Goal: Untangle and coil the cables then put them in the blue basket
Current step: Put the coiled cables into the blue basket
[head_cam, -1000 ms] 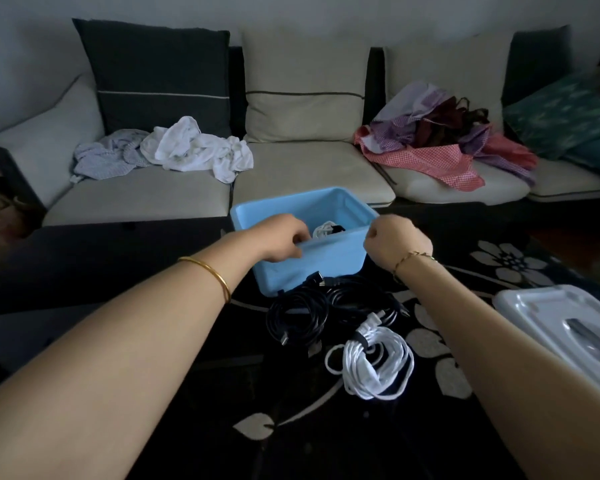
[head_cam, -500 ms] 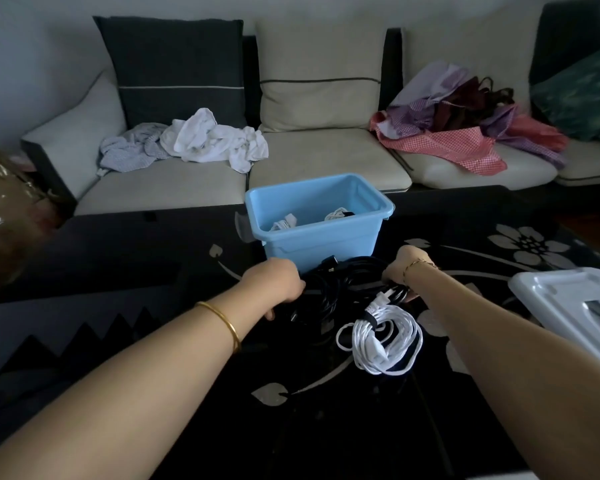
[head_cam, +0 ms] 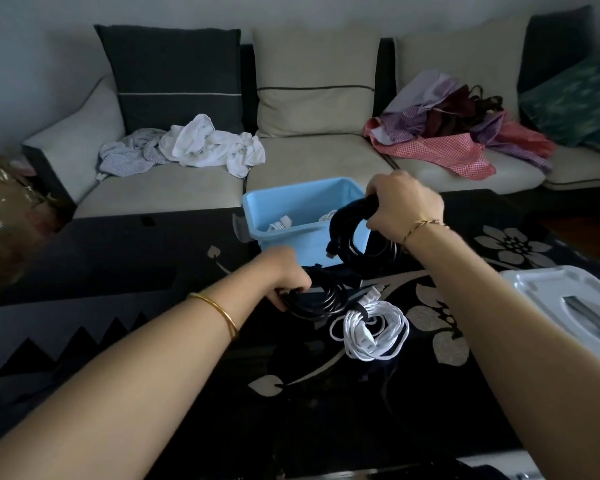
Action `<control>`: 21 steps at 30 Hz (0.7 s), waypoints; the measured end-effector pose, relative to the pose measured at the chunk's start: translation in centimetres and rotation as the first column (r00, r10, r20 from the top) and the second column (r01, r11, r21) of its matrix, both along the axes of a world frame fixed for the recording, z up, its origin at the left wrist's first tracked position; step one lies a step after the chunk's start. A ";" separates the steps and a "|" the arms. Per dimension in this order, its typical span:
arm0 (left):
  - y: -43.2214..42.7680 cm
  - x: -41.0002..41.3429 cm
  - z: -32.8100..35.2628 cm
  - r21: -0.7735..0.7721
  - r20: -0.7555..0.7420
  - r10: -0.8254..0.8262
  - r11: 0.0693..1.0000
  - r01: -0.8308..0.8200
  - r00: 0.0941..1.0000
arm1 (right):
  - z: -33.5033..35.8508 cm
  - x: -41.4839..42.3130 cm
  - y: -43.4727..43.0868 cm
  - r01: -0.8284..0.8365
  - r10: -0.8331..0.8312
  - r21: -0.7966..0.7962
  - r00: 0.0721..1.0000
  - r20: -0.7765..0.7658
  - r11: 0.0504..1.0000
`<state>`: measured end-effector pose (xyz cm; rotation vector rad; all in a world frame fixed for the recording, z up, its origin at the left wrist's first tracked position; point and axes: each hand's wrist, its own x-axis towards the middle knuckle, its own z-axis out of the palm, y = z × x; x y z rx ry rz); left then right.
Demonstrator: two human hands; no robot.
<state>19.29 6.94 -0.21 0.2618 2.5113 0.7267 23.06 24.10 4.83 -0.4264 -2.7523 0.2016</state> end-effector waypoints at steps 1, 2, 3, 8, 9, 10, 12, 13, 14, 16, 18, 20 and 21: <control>0.0 -0.1 1.7 0.003 0.004 -0.018 1.000 0.018 1.000 | 1.2 0.2 0.2 -0.003 0.002 -0.042 0.999 -0.037 0.999; -0.1 -0.3 3.5 0.009 0.000 -0.025 1.000 0.025 1.000 | 2.3 0.4 0.5 -0.009 0.001 -0.104 0.997 -0.078 0.994; -0.3 -0.7 5.1 0.021 -0.015 -0.023 1.000 0.023 1.000 | 3.2 0.4 0.9 -0.016 -0.005 -0.177 0.992 -0.123 0.984; -1.5 -5.0 9.3 0.166 -0.106 0.127 0.980 -0.108 0.986 | 3.6 -1.7 2.6 -0.002 -0.249 -0.547 0.889 -0.384 0.837; -1.5 -6.0 9.3 0.206 -0.129 0.173 0.968 -0.145 0.976 | 3.2 -2.3 2.7 0.008 -0.308 -0.602 0.865 -0.397 0.799; -1.2 -7.0 9.2 0.243 -0.158 0.214 0.955 -0.172 0.964 | 2.8 -3.1 2.7 0.012 -0.351 -0.644 0.846 -0.401 0.765; -0.3 -8.4 8.4 0.280 -0.197 0.260 0.939 -0.200 0.945 | 2.2 -4.5 2.5 0.006 -0.387 -0.693 0.833 -0.395 0.721; 0.3 -9.3 7.8 0.271 -0.203 0.265 0.940 -0.206 0.943 | 2.0 -5.5 2.4 0.005 -0.388 -0.700 0.835 -0.390 0.715; 0.8 -9.9 7.0 0.248 -0.194 0.262 0.946 -0.211 0.945 | 1.8 -6.2 2.4 0.009 -0.383 -0.697 0.841 -0.383 0.717; 1.6 -10.9 5.2 0.156 -0.155 0.227 0.967 -0.203 0.962 | 1.4 -7.5 2.3 0.036 -0.368 -0.673 0.858 -0.359 0.739; 2.2 -11.9 3.4 -0.007 -0.174 0.163 0.986 -0.167 0.971 | 0.8 -8.5 2.2 0.077 -0.357 -0.619 0.869 -0.343 0.782; 2.5 -12.5 2.4 -0.212 -0.255 0.046 0.972 -0.102 0.966 | 0.1 -9.5 2.1 0.086 -0.335 -0.568 0.875 -0.350 0.818; 2.6 -12.6 2.2 -0.315 -0.283 -0.034 0.947 -0.059 0.958 | -0.1 -10.0 2.0 0.072 -0.322 -0.574 0.880 -0.348 0.815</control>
